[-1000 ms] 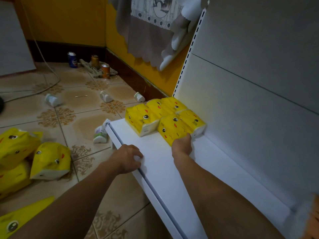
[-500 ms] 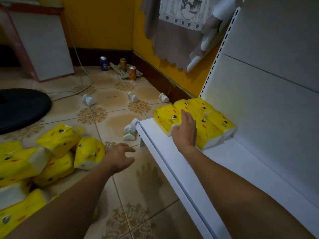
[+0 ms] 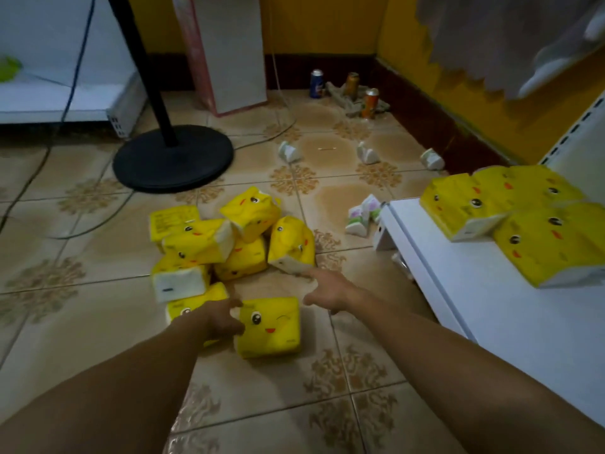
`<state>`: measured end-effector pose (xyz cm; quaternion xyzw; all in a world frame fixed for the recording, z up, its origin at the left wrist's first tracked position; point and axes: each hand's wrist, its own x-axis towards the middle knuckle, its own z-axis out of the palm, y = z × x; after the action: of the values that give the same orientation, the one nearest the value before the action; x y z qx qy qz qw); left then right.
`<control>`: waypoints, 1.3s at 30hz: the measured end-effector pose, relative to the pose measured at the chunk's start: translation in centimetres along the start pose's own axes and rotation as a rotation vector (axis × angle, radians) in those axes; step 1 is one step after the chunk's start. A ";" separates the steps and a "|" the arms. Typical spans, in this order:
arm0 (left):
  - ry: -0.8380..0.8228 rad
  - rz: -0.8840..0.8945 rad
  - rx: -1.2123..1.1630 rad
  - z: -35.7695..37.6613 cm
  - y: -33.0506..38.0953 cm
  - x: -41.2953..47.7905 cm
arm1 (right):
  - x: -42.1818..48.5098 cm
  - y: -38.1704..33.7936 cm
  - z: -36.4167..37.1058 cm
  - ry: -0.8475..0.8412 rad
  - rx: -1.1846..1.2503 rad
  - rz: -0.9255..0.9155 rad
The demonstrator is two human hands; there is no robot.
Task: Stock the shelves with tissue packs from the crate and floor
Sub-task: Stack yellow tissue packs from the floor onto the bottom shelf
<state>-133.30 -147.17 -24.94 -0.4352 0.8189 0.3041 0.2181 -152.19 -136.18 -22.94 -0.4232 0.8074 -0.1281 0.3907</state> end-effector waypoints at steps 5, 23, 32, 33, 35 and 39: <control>-0.072 -0.020 -0.019 0.4 1.1 0.9 | 1.5 -1.9 2.6 -0.312 0.047 0.136; 0.350 0.137 -0.417 -0.3 7.9 2.3 | 1.3 0.2 -1.9 0.241 0.418 0.165; 0.744 0.276 -0.612 -3.7 11.9 1.0 | -0.8 0.0 -5.1 0.451 0.613 -0.001; 0.747 0.290 -0.598 -3.8 12.0 0.9 | -1.3 0.3 -5.4 0.447 0.612 -0.017; 0.734 0.300 -0.570 -4.0 12.6 0.4 | -2.1 0.8 -6.0 0.447 0.598 -0.036; 0.581 0.302 -0.465 -4.1 14.0 0.3 | -3.7 1.7 -7.0 0.487 0.464 -0.012</control>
<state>-145.69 -144.01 -17.82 -0.4157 0.8105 0.3742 -0.1737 -157.13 -133.15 -17.26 -0.2849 0.8237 -0.4081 0.2716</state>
